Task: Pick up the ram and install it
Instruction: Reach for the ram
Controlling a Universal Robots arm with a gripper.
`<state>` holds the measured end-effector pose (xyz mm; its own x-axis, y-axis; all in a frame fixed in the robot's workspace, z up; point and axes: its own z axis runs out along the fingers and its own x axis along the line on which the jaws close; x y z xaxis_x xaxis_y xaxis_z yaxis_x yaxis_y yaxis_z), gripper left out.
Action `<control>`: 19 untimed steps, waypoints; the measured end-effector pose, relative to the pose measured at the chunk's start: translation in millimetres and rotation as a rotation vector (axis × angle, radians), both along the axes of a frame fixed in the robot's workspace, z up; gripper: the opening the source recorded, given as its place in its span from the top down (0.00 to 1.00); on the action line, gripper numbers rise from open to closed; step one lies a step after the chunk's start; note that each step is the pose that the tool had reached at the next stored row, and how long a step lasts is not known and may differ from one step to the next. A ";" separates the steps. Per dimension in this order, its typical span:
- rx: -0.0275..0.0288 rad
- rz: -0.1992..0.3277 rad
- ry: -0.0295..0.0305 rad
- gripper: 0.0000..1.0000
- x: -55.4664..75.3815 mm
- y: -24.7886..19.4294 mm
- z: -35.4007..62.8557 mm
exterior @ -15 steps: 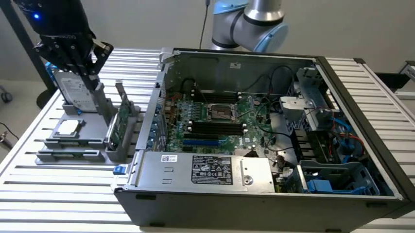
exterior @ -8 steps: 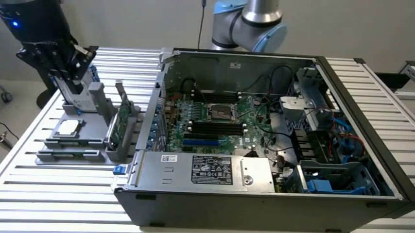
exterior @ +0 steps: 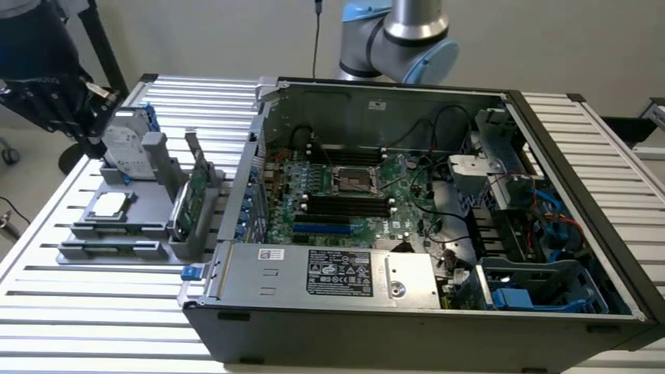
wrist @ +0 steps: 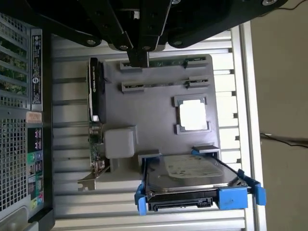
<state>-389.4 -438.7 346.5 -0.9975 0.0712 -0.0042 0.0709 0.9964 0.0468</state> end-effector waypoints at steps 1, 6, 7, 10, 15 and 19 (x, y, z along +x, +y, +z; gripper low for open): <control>0.0000 0.000 0.0010 0.89 -4.5 -0.3 -1.5; -0.0004 0.000 0.0106 0.89 -18.0 -2.6 -6.8; -0.0004 0.000 0.0144 0.89 -18.7 -3.5 -7.6; -0.0004 0.002 0.0287 0.89 -19.3 -7.8 -10.1; -0.0005 0.007 0.0379 0.89 -19.3 -23.2 -14.8; -0.0006 0.020 0.0383 0.89 -19.3 -29.0 -18.7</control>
<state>-408.7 -467.7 327.8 -0.9981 0.0507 0.0339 0.0522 0.9977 0.0438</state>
